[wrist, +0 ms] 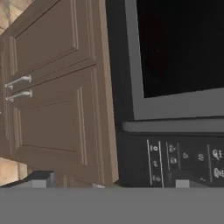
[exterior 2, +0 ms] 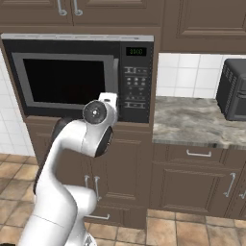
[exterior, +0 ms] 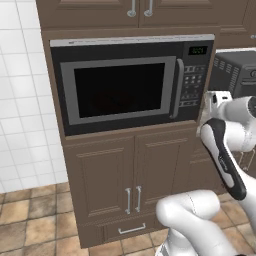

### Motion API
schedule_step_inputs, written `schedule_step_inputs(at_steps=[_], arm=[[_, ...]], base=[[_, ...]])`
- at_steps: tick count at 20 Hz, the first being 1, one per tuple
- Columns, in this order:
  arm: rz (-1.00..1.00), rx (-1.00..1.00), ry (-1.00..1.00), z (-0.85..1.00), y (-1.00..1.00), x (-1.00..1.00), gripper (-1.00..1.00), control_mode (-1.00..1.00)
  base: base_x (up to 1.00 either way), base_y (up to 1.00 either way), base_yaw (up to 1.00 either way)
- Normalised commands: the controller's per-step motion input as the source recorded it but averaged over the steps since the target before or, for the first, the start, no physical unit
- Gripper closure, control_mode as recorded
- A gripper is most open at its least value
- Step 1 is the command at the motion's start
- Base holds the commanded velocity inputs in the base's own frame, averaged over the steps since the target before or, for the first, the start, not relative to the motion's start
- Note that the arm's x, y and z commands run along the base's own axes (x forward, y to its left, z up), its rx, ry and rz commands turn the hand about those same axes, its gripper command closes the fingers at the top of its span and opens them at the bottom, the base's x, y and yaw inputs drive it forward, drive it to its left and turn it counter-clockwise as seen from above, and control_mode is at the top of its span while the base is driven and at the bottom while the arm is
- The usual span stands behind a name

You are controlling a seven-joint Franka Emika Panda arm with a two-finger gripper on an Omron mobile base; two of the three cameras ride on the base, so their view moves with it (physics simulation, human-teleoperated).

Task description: Remove the tangerine from the bowl and place it on the small plate. Then place the bowl with only the fish in the microwave, close the door, and press the start button to microwave the fish.

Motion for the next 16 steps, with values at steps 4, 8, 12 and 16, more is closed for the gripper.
schedule_step_inputs(at_steps=[4,8,12,16], arm=[[0.0,0.21,-0.11,0.0,-0.7,0.0,-1.0,-1.0],[0.0,0.08,-0.1,0.0,-0.23,0.21,-1.0,-1.0],[0.0,0.04,-0.01,-0.06,0.0,0.4,-1.0,-1.0],[0.0,0.03,0.0,-0.13,0.0,0.49,-1.0,-1.0]], base=[[0.0,0.0,0.0],[0.0,0.0,0.0],[0.0,0.0,0.0],[0.0,0.0,0.0]])
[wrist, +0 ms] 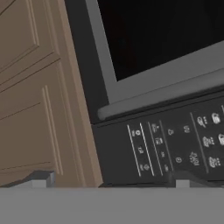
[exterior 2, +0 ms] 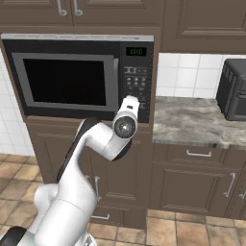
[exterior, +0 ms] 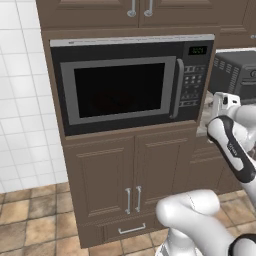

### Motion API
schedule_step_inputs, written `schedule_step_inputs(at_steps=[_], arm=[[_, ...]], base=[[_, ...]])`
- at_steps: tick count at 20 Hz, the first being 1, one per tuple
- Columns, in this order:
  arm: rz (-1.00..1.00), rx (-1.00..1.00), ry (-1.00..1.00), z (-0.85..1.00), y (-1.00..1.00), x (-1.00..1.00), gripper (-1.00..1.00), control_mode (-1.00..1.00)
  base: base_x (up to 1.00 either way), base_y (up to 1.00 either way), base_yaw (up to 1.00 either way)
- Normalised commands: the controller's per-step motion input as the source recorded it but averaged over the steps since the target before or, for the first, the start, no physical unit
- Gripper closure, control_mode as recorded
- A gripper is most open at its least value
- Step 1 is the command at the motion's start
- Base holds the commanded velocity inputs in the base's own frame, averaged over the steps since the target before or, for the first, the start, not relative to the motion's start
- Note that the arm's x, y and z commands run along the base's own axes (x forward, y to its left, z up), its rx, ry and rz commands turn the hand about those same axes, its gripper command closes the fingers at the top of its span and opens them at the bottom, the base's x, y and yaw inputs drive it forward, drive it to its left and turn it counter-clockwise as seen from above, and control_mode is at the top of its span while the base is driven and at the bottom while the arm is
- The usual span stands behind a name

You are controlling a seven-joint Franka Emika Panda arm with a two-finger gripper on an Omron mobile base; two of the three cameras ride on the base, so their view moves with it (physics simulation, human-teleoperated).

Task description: Remove the tangerine from the bowl and place it on the small plate. Then place the bowl with only the fish in the microwave, close the door, and press the start button to microwave the fish.

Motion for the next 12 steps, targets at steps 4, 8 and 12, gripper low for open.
schedule_step_inputs(at_steps=[4,8,12], arm=[[0.0,0.04,0.0,-0.23,-0.06,0.48,-1.0,-1.0],[0.0,0.04,0.0,-0.16,-0.11,0.44,-1.0,-1.0],[0.0,0.07,0.0,-0.16,-0.21,0.39,-1.0,-1.0]], base=[[0.0,0.0,0.0],[0.0,0.0,0.0],[0.0,0.0,0.0]])
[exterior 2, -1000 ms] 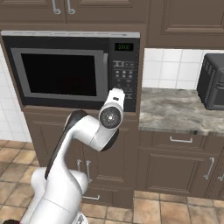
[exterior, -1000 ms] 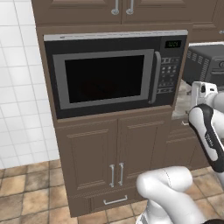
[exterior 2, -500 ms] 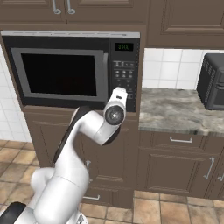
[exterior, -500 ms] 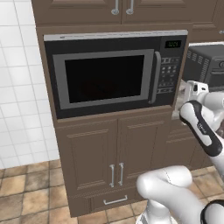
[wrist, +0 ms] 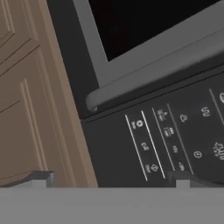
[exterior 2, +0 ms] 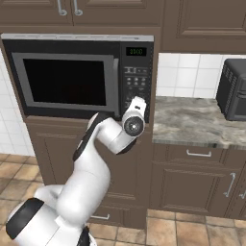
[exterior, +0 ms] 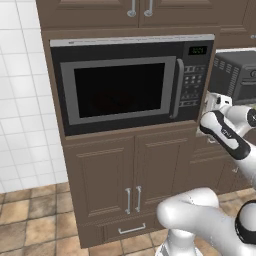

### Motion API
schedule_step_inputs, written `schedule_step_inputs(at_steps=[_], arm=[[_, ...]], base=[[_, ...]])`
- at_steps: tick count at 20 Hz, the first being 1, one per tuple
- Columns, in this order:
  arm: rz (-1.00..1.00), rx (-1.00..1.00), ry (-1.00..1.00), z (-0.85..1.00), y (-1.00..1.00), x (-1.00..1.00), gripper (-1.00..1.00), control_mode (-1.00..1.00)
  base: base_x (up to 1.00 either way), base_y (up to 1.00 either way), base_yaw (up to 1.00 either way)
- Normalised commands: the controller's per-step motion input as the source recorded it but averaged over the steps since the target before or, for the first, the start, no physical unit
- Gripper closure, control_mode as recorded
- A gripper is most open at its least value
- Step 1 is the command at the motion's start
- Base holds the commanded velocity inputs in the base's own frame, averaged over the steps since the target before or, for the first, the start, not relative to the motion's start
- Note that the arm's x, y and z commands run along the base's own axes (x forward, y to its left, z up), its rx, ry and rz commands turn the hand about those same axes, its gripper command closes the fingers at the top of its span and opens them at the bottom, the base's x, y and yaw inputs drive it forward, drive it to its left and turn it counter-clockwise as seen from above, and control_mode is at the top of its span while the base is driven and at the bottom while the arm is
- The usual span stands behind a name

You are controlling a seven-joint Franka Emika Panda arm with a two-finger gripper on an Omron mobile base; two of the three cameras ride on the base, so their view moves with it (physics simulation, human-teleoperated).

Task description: Remove the tangerine from the bowl and place it on the small plate. Then place the bowl with only the fish in the microwave, close the door, and press the start button to microwave the fish.

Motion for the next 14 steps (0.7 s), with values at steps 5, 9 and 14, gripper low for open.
schedule_step_inputs(at_steps=[5,9,14], arm=[[0.0,0.07,0.0,-0.21,-0.1,0.4,-1.0,-1.0],[0.0,0.05,0.0,-0.23,0.0,0.37,-1.0,-1.0],[0.0,0.05,0.0,-0.14,0.0,0.36,-1.0,-1.0]], base=[[0.0,0.0,0.0],[0.0,0.0,0.0],[0.0,0.0,0.0]])
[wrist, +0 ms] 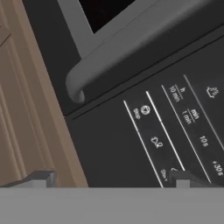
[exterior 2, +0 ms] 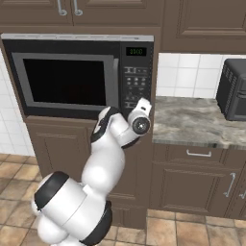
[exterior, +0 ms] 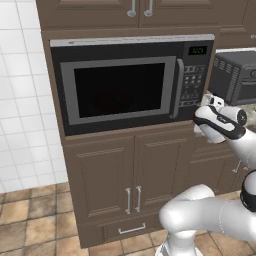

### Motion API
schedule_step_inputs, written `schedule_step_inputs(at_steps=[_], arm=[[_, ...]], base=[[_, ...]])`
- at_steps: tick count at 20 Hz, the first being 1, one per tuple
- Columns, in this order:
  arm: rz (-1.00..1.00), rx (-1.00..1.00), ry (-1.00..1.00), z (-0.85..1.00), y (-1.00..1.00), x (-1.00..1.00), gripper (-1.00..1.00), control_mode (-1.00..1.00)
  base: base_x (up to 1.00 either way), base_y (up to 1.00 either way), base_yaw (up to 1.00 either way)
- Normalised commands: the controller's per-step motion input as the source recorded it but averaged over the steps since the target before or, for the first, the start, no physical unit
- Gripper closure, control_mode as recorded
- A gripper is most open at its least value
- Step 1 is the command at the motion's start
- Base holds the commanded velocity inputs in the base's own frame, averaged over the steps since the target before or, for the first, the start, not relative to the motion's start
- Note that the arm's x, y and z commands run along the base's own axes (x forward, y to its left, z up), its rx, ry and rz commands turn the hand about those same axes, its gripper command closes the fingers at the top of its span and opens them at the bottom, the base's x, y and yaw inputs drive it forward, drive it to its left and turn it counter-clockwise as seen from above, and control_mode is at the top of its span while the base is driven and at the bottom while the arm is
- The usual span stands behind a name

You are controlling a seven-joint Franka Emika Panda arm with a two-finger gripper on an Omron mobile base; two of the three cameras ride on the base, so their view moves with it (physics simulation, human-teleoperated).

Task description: Remove the tangerine from the bowl and place it on the small plate. Then place the bowl with only the fish in the microwave, close the door, and press the start button to microwave the fish.

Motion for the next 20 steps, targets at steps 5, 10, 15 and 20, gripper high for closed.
schedule_step_inputs(at_steps=[5,10,15,20], arm=[[0.0,0.05,0.0,-0.08,-0.02,0.36,-1.0,-1.0],[0.0,0.06,0.0,-0.05,-0.17,0.21,-1.0,-1.0],[0.0,0.05,0.0,-0.11,-0.05,0.32,-1.0,-1.0],[0.0,0.05,0.0,-0.2,0.0,0.42,-1.0,-1.0]], base=[[0.0,0.0,0.0],[0.0,0.0,0.0],[0.0,0.0,0.0],[0.0,0.0,0.0]])
